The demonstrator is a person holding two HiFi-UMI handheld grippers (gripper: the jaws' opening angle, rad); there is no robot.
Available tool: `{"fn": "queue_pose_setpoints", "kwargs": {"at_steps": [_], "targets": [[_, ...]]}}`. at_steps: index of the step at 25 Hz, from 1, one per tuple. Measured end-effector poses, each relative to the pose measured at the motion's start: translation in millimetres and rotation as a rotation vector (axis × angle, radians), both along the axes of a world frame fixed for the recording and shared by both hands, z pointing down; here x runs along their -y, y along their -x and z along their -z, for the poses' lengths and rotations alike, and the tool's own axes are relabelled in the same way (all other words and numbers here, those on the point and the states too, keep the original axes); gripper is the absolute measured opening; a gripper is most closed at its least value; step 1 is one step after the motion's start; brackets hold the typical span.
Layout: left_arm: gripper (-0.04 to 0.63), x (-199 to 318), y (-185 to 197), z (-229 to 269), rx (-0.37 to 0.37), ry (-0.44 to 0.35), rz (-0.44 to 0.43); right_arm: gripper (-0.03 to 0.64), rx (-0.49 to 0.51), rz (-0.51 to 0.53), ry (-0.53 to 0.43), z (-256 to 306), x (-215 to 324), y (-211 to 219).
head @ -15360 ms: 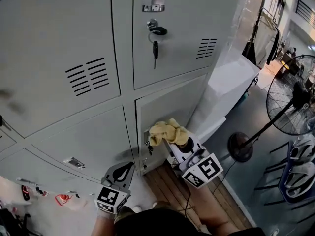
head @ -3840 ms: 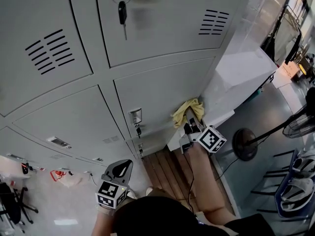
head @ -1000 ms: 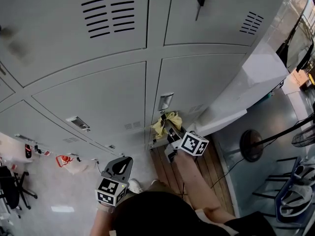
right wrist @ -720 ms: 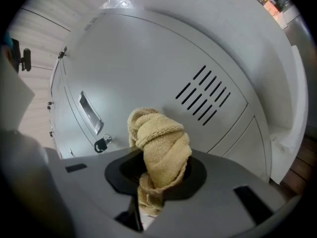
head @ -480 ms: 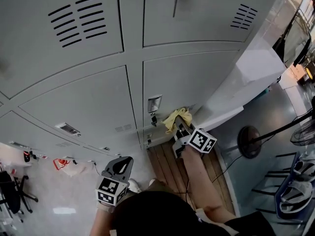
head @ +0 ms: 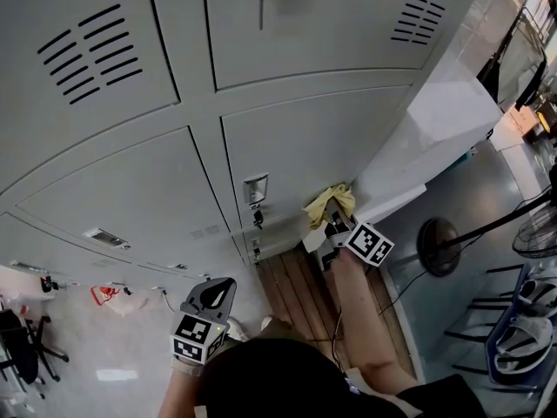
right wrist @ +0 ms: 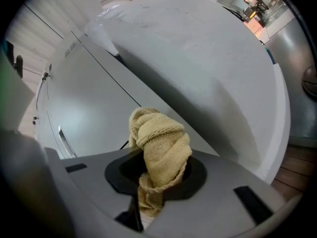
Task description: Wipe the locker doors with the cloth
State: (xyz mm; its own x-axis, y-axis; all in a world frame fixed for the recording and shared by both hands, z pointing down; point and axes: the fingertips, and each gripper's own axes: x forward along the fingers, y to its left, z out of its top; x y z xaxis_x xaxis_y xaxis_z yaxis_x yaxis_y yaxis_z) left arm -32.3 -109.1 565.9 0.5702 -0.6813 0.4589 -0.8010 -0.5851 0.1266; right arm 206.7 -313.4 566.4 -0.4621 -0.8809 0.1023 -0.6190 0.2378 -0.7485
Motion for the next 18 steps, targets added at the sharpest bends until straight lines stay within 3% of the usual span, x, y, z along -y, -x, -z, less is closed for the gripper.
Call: {"fn": "queue_pose_setpoints", "kwargs": {"at_steps": [9, 18], "targets": [[0.009, 2.1, -4.6, -3.9, 0.005, 0.003, -0.009, 0.083, 0.025, -0.061, 0.045, -21.7, 3.1, -13.3], [0.009, -4.1, 9.9, -5.4, 0.010, 0.016, 0.008, 0.075, 0.030, -0.010, 0.080, -35.1, -10.3, 29.1]]}}
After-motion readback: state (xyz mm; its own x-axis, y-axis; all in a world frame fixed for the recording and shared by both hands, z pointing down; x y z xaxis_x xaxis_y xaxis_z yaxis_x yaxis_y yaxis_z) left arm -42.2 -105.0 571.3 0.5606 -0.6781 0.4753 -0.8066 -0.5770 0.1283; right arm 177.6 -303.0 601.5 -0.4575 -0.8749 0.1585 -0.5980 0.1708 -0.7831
